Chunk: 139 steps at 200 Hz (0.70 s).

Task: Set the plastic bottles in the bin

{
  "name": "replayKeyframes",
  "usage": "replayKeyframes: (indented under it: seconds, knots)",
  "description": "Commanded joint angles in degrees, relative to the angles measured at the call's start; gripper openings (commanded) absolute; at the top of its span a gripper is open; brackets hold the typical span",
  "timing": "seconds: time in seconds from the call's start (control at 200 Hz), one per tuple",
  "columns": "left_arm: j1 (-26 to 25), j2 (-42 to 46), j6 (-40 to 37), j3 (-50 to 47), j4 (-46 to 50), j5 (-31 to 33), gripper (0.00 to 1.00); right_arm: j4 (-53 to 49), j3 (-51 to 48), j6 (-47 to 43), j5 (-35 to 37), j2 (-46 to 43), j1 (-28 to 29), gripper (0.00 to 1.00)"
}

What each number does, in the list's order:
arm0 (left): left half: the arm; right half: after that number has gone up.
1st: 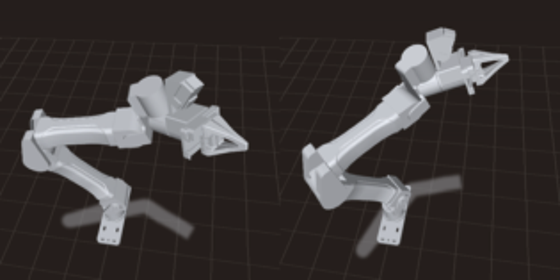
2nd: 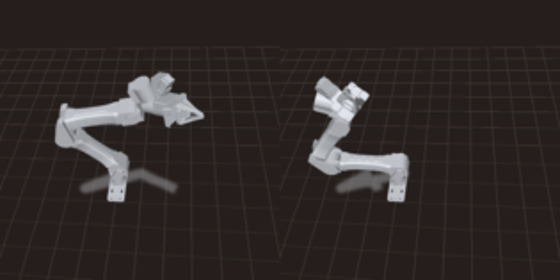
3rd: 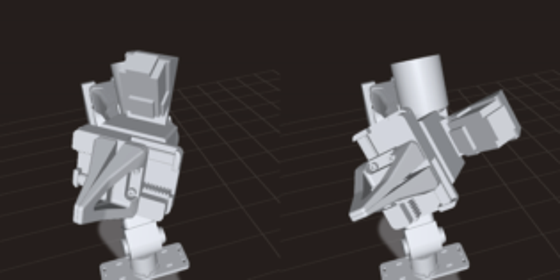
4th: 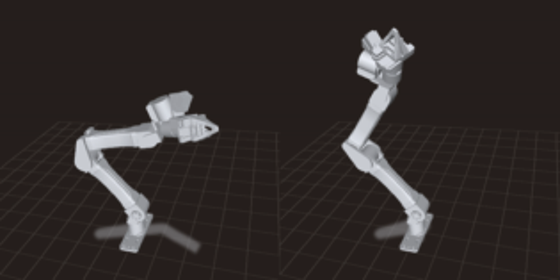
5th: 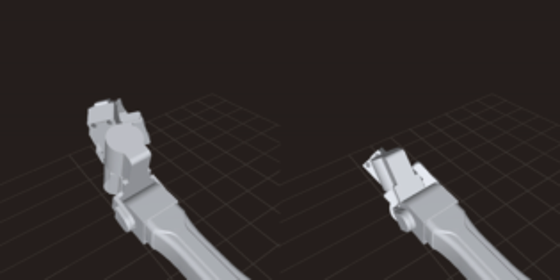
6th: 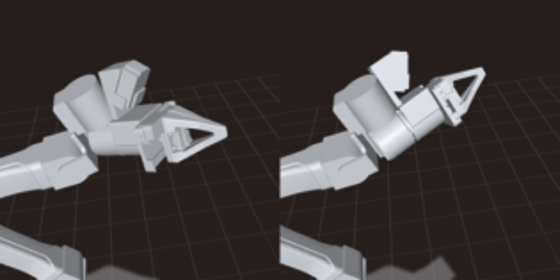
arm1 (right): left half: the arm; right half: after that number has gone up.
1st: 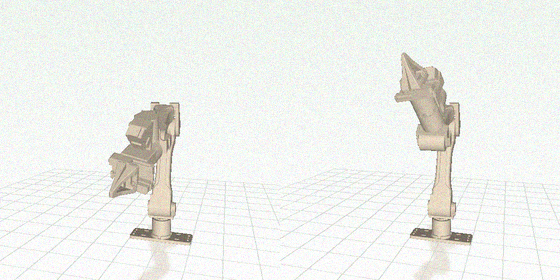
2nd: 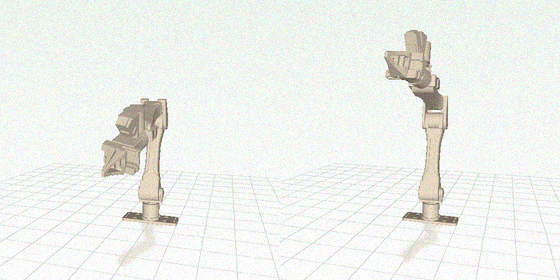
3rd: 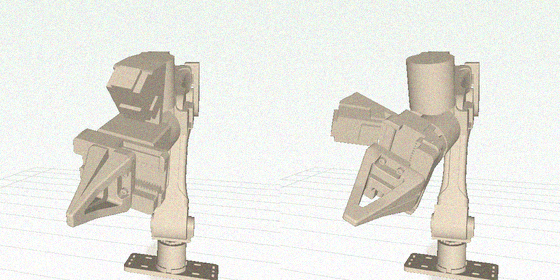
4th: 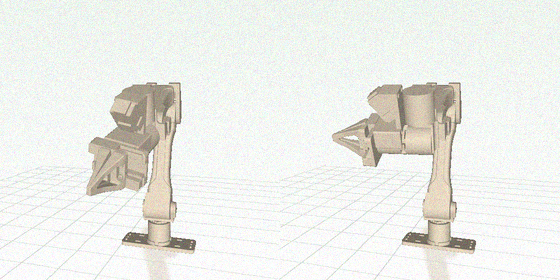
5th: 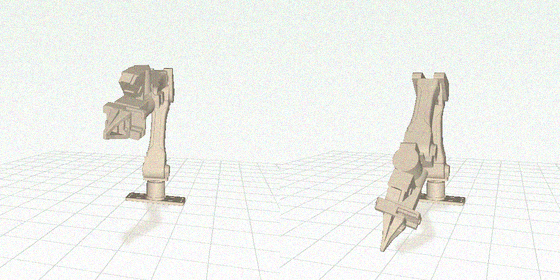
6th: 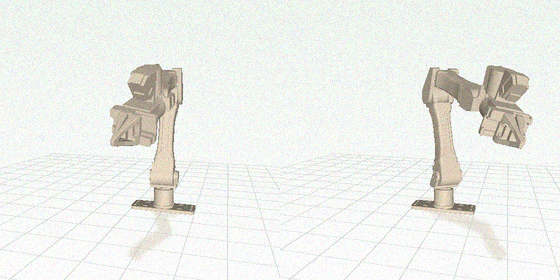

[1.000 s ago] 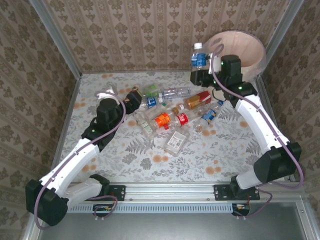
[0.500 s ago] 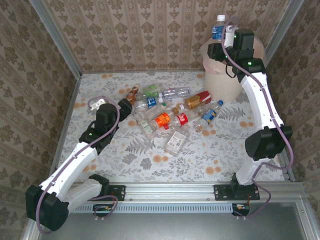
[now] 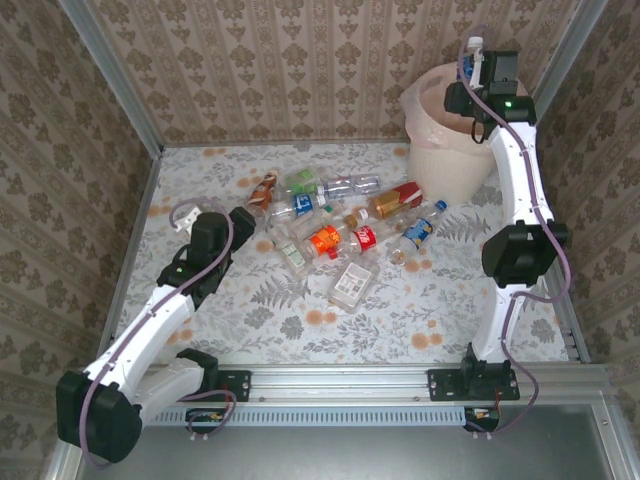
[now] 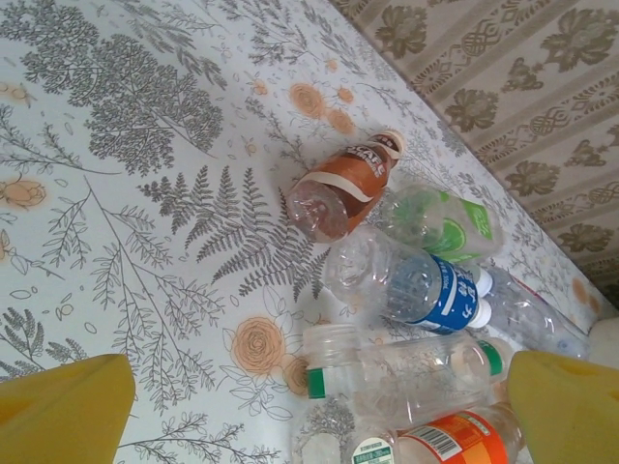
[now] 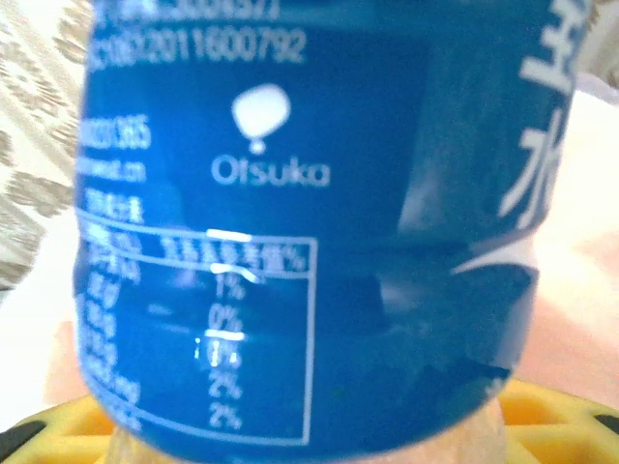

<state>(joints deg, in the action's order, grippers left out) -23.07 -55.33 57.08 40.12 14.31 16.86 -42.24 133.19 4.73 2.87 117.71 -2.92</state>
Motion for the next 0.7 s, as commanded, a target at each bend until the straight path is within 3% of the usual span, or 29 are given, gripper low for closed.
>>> replayKeyframes:
  seconds: [0.0, 0.29, 0.69]
  knots:
    - [0.80, -0.09, 1.66, -0.60, 0.70, -0.57, 1.00, -3.49, 3.38, -1.39, 4.35, 2.25, -0.40, 0.52]
    - [1.36, -3.58, 1.72, 0.35, 0.46, -2.79, 1.00, -5.99, 5.42, -1.13, 2.80, 5.62, -0.60, 0.62]
    - [1.51, -8.24, 1.48, 1.88, -0.50, -6.20, 1.00, -6.61, 4.92, -0.98, 0.87, 1.57, -0.67, 0.77]
